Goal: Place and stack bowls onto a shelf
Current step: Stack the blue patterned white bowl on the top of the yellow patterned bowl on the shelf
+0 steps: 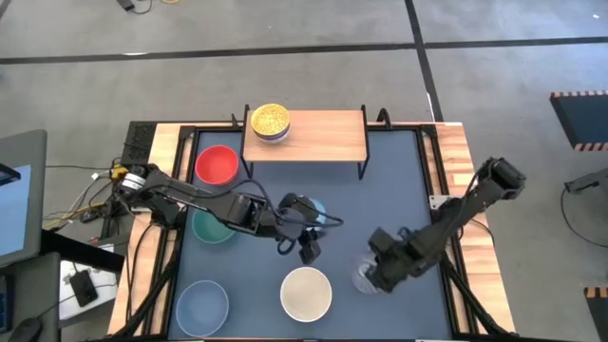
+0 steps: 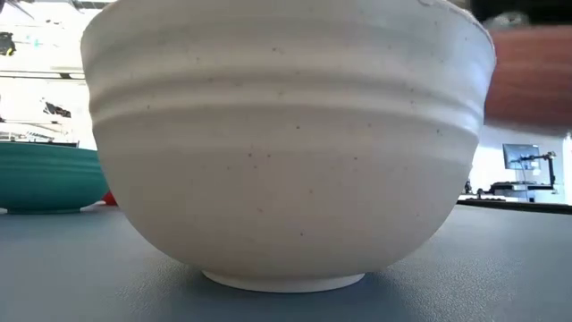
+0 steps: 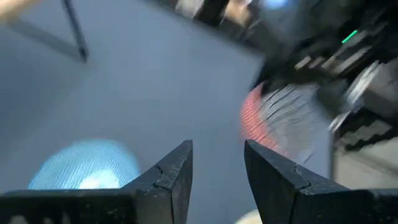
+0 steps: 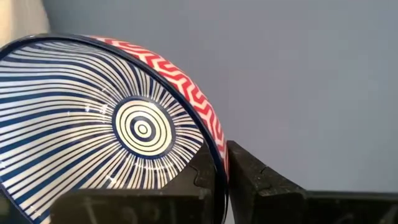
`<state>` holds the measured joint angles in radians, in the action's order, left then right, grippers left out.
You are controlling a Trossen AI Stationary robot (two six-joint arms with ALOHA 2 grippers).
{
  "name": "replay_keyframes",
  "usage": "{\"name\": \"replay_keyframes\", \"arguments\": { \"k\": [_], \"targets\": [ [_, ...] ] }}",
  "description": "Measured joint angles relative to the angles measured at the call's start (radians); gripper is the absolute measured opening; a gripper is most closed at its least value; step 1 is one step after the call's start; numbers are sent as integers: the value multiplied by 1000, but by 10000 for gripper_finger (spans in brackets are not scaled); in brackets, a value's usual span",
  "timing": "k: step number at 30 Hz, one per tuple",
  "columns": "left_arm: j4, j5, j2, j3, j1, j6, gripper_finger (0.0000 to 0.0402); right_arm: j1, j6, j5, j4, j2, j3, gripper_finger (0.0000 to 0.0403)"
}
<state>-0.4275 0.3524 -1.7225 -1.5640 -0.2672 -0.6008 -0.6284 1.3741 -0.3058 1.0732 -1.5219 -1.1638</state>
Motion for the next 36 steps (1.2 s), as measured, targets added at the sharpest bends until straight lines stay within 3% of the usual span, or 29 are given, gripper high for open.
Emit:
{"name": "replay_keyframes", "arguments": {
  "k": [6, 11, 18, 26, 36],
  "targets": [
    [25, 46, 1, 0, 5, 40, 128, 152, -119, -167, 43, 3, -153, 45],
    [30, 54, 1, 0, 16, 63, 135, 234, -214, -231, 48, 3, -242, 46],
    [11, 120, 4, 0, 40, 99, 143, 293, -351, -249, 62, 3, -310, 47],
    [-31, 185, 4, -2, 73, 161, 141, 301, -396, -283, 102, 1, -364, 48],
    [-13, 194, 3, -1, 103, 318, 91, 300, -638, -296, 76, 17, -368, 61]
  ]
}}
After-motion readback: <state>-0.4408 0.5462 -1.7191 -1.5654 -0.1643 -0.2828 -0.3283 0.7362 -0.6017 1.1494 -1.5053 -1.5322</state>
